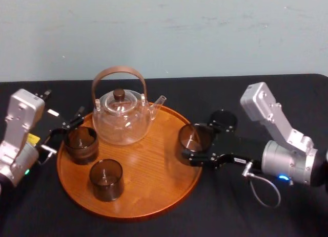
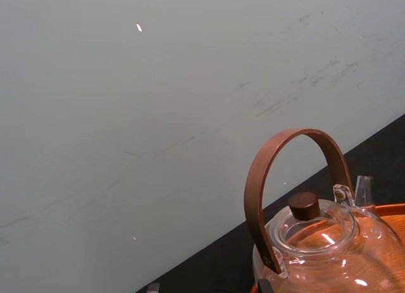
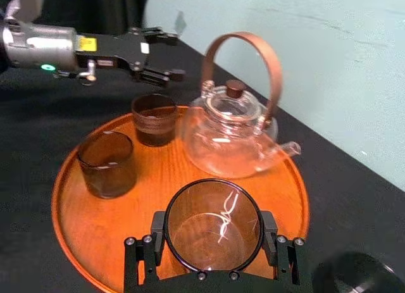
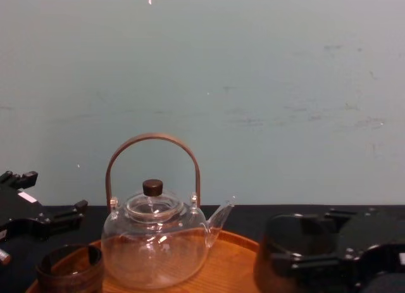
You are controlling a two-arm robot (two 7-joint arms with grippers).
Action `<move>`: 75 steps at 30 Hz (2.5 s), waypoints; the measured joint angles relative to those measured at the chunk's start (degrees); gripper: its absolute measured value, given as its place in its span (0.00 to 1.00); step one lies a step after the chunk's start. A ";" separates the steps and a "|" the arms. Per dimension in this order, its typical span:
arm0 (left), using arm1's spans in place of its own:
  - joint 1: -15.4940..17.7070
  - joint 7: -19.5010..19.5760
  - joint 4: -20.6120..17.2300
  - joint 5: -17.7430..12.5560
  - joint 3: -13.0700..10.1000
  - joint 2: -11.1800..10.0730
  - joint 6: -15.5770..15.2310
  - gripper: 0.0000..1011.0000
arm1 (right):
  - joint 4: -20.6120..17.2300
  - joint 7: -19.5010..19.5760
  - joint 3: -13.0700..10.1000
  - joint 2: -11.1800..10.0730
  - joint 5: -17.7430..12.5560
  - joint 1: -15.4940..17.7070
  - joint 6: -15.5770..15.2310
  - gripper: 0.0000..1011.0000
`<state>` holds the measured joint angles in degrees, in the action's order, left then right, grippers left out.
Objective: Pick up the glass from the table and place it on the tray.
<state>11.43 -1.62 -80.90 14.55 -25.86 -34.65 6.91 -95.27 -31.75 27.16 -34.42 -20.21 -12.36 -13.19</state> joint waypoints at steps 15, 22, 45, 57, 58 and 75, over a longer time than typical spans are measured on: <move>0.00 0.00 0.00 0.00 0.00 0.00 0.00 0.99 | 4.37 -1.71 4.62 3.83 0.05 -3.01 3.66 0.89; 0.00 0.00 0.00 0.00 0.00 0.00 0.00 0.99 | 6.31 -2.19 5.87 4.99 -0.25 -3.76 4.82 0.89; 0.00 0.00 0.00 0.00 0.00 0.00 0.00 0.99 | 13.50 -3.02 7.71 7.61 0.43 -5.12 7.57 0.89; 0.00 0.00 0.00 0.00 0.00 0.00 0.00 0.99 | 15.05 -3.69 8.24 8.06 0.33 -5.17 7.68 0.89; 0.00 0.00 0.00 0.00 0.00 0.00 0.00 0.99 | 15.15 -3.71 8.31 8.11 0.33 -5.17 7.66 0.89; 0.00 0.00 0.00 0.00 0.00 0.00 0.00 0.99 | 15.53 -3.75 8.79 8.12 0.40 -4.98 6.96 0.89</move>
<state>11.43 -1.62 -80.90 14.55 -25.86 -34.65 6.91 -79.74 -35.50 35.95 -26.30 -19.81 -17.34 -6.23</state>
